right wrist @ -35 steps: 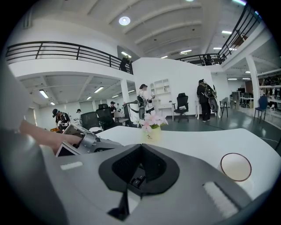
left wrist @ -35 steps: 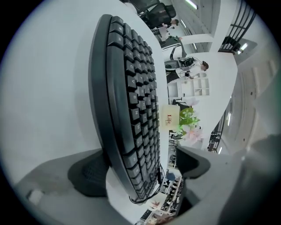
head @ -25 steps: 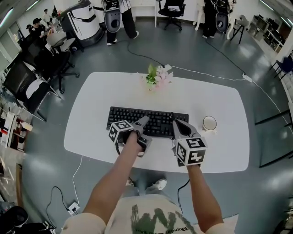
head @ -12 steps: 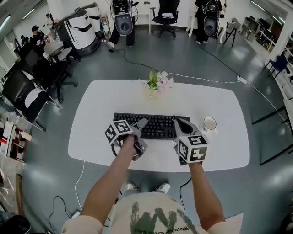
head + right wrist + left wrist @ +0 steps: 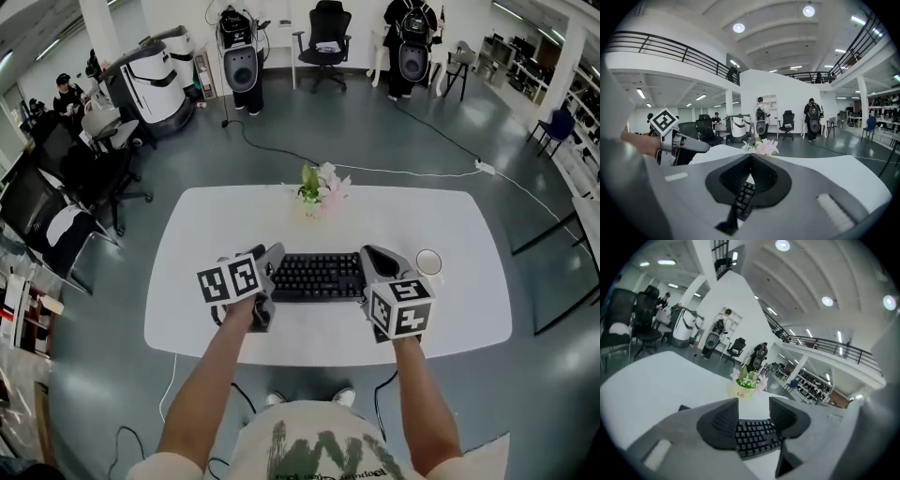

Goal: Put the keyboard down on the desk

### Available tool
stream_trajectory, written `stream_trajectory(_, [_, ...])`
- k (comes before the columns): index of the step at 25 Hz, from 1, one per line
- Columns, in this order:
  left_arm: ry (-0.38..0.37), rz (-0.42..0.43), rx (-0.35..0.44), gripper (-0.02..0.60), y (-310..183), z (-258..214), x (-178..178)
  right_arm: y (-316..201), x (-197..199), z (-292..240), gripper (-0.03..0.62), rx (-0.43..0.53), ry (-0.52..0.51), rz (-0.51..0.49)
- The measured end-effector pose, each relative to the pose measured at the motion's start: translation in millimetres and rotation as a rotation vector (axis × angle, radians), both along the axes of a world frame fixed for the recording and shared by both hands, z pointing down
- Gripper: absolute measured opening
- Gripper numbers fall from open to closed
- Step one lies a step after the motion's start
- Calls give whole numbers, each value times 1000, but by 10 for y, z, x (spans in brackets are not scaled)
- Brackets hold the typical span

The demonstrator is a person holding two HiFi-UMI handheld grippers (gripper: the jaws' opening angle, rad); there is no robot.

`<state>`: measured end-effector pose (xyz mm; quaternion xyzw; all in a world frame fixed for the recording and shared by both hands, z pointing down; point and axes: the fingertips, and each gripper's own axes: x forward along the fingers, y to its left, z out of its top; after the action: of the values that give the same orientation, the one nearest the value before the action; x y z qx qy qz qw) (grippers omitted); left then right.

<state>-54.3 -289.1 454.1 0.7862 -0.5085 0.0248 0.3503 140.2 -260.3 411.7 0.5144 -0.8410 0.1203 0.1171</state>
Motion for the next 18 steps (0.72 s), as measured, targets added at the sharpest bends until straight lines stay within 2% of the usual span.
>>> stream_trajectory(2, [-79,24,73,212,7,-130,-54,2,-4,-67,-2,13,1,2])
stream_trajectory(6, [-134,33,174,182,94,-316,-134,10,-31,-214,-2,48,-2,7])
stream_trajectory(8, [-187,51,212,158,161,-380,-137,30,-59,-254,-2,59,-3,4])
stream_trajectory(12, [-264,78,236,88,213,-409,-175,42,-101,-289,-2,85,-4,4])
stream_trajectory(15, [-329,64,268,3,222,-458,-250,49,-92,-306,-2,101,-3,14])
stream_trajectory(18, [-331,59,286,3,224,-500,-268,57,-57,-336,-3,109,-7,21])
